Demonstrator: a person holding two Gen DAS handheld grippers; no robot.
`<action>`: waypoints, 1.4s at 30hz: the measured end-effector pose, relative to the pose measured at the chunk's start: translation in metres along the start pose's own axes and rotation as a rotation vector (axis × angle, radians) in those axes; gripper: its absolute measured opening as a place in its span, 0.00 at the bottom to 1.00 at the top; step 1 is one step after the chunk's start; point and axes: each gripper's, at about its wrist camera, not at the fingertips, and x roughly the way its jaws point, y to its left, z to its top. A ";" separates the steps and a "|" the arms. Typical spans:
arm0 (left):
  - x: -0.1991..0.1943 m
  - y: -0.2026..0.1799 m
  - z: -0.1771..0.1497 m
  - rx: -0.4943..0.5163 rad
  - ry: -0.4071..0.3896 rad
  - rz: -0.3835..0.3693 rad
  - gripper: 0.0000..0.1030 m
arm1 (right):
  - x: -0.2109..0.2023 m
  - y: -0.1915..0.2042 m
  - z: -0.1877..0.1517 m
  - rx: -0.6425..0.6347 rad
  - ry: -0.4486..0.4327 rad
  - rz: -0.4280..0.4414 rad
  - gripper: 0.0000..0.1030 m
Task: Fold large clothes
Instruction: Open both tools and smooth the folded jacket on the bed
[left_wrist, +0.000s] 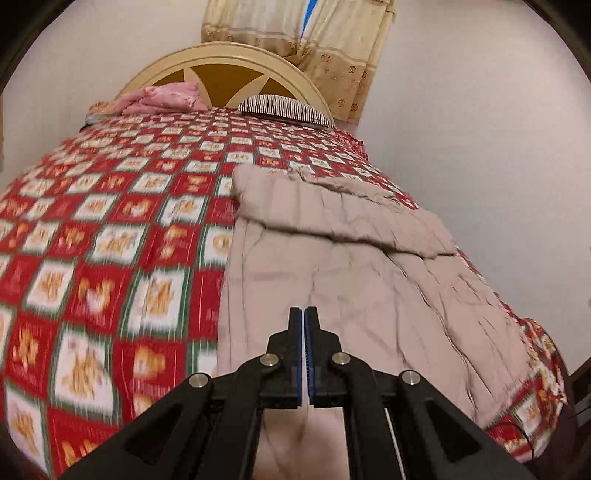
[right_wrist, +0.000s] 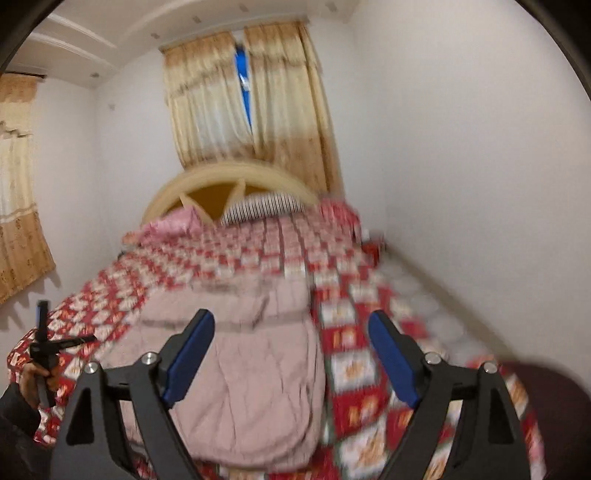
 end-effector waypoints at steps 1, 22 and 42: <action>-0.005 0.001 -0.006 -0.007 0.002 -0.009 0.03 | 0.008 -0.005 -0.010 0.033 0.036 0.008 0.85; 0.010 0.021 -0.085 -0.173 0.118 -0.197 0.04 | 0.129 -0.021 -0.146 0.242 0.488 0.071 0.87; -0.028 -0.006 -0.054 -0.135 -0.001 -0.552 0.00 | 0.103 -0.022 -0.111 0.332 0.420 0.192 0.17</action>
